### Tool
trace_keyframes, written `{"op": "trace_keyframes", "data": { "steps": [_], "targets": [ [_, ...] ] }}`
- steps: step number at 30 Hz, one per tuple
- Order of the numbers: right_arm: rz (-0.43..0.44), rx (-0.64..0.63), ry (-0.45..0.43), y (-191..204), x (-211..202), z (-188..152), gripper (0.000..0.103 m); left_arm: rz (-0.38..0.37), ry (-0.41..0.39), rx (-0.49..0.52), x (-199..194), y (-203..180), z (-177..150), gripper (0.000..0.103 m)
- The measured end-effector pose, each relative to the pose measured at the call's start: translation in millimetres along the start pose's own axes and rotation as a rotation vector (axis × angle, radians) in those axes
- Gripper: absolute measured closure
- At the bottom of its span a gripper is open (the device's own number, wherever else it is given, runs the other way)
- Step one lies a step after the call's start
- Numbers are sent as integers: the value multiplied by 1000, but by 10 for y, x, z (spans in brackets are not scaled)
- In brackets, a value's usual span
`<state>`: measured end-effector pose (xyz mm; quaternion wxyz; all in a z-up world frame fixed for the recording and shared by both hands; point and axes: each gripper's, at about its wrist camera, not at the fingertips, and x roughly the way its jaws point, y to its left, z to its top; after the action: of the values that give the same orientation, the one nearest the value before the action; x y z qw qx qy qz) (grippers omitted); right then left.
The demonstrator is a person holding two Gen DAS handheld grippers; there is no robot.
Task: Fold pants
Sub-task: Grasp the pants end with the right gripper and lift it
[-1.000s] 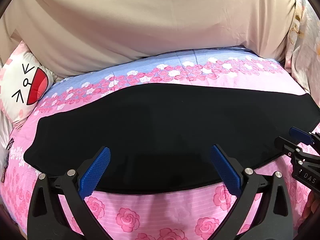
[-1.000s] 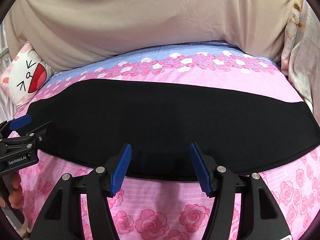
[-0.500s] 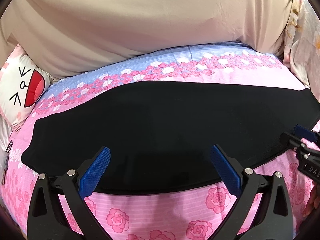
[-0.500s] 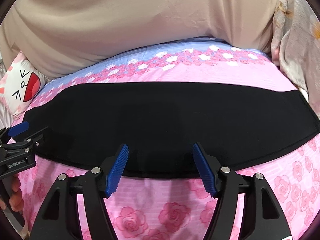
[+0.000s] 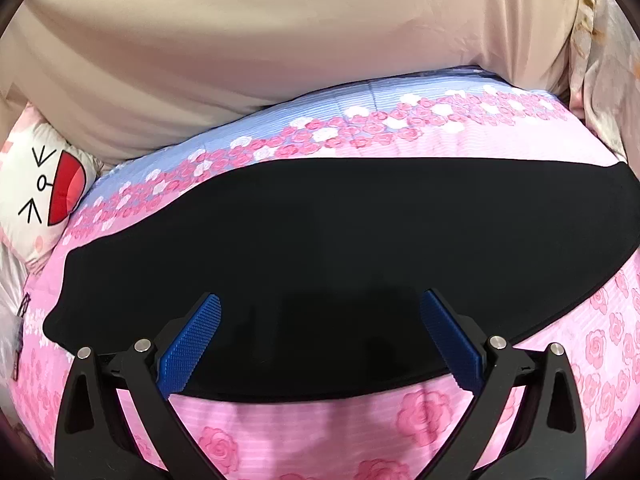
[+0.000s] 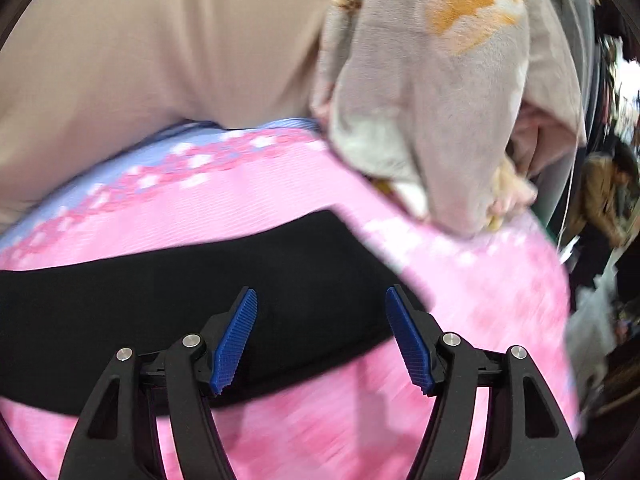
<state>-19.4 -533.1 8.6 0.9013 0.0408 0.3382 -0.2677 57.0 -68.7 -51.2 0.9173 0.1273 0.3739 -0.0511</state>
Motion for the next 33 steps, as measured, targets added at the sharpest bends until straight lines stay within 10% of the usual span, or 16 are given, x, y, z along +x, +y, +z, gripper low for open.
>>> {"op": "trace_keyframes", "data": {
  "steps": [8,10,14,21,24,33],
  "targets": [
    [92,-75,95,18,789,336,41,31,21,32,91,-225,128,5],
    [80,-129,100,106,821,321,93,38,32,37,131,-262,160,5],
    [71,-61,100,-176,817,375,100,52,39,49,187,-345,207,5],
    [104,-22,74,-166,517,295,79,58,58,75,308,-531,231,5],
    [56,27,42,-268,253,116,28,52,54,74,280,-531,213,5],
    [61,190,118,-486,176,-302,28,21,52,61,237,-485,180,5]
  ]
}}
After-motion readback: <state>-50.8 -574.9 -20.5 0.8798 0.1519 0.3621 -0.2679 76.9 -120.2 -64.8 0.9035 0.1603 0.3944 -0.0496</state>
